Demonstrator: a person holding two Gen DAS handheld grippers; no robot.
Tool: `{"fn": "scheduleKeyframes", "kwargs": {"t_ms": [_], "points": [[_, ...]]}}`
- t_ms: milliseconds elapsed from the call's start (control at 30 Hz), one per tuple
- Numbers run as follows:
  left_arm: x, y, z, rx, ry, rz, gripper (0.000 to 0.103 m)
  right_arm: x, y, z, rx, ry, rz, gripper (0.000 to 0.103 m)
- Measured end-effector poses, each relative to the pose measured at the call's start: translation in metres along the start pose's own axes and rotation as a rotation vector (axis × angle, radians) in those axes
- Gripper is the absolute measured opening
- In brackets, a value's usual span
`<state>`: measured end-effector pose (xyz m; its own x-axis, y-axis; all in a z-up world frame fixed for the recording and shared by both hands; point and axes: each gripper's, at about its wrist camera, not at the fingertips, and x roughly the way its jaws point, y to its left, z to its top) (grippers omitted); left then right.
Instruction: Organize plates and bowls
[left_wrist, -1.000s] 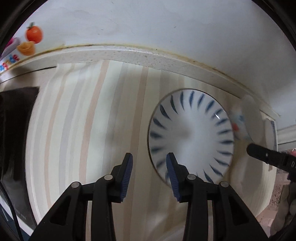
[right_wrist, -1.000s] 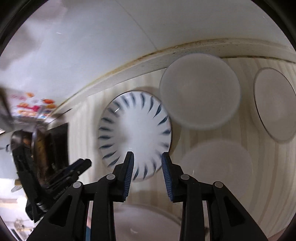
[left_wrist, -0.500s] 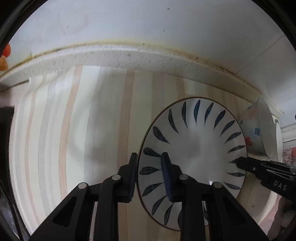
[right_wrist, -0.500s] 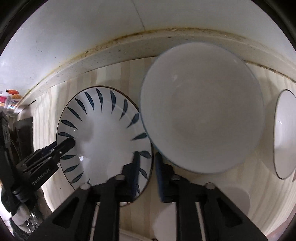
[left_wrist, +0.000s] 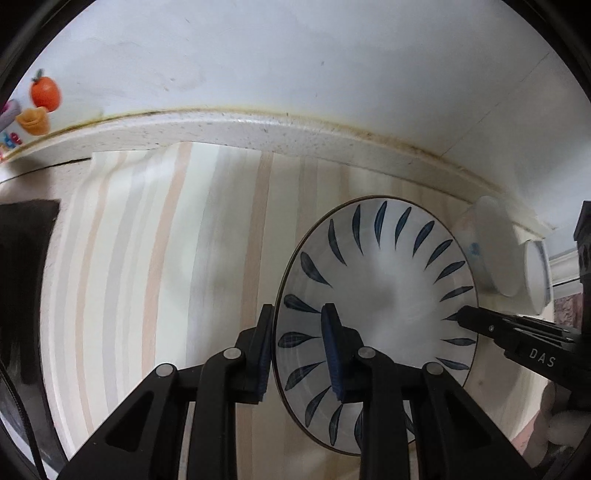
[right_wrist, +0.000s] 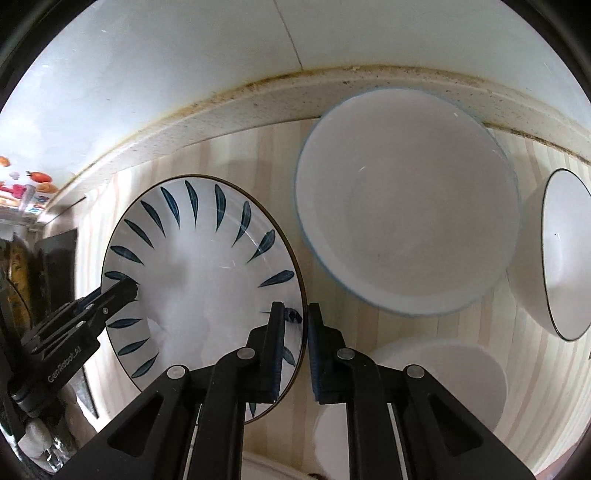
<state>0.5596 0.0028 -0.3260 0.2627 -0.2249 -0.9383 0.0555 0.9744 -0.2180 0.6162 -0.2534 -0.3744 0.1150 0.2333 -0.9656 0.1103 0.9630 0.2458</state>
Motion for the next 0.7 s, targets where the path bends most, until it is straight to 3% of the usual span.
{"fn": "scheduleKeyframes", "kwargs": {"t_ms": [267,467,700], "points": [[-0.063,-0.009,-0.037,-0.034,-0.066,-0.018,0.023,-0.054,0.001,-0.032,-0.068,-0.042,0.067,0.013],[-0.100,-0.019,-0.079,-0.053,-0.093,-0.023,0.023,-0.085,0.008,-0.084,-0.118,-0.052,0.105,0.013],[-0.114,-0.027,-0.133,-0.064,-0.086,-0.028,0.023,-0.094,-0.001,-0.150,-0.139,-0.025,0.139,0.013]]}}
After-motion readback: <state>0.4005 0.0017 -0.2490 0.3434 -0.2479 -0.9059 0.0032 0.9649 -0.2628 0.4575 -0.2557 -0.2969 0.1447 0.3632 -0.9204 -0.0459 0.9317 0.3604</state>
